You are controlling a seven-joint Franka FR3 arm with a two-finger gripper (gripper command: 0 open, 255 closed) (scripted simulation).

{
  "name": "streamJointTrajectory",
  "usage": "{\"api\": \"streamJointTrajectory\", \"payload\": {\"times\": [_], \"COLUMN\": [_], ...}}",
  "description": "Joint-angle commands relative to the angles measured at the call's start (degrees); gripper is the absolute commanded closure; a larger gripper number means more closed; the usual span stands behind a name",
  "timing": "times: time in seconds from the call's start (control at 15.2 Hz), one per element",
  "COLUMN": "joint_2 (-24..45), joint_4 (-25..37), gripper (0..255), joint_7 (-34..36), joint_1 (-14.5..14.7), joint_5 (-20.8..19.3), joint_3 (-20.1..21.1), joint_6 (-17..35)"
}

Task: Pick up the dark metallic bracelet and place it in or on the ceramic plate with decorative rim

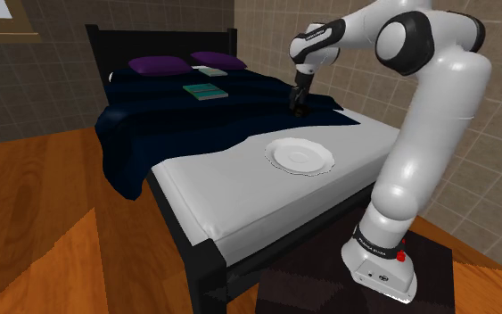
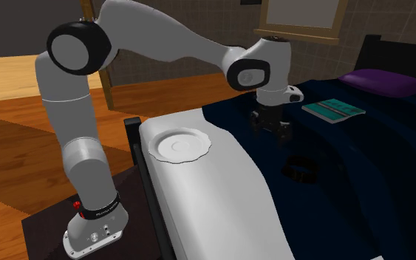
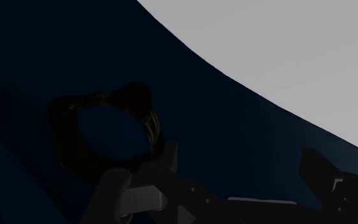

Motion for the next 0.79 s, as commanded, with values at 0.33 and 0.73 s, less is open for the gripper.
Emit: {"api": "streamJointTrajectory", "payload": {"times": [0.33, 0.73], "joint_2": [14.50, 16.53], "joint_4": [12.75, 10.84], "gripper": [0, 0], "joint_7": [-7.78, -8.62], "joint_1": [-5.59, -5.88], "joint_5": [7.95, 9.29], "joint_3": [-0.94, -0.36], "joint_6": [-1.02, 2.65]}}
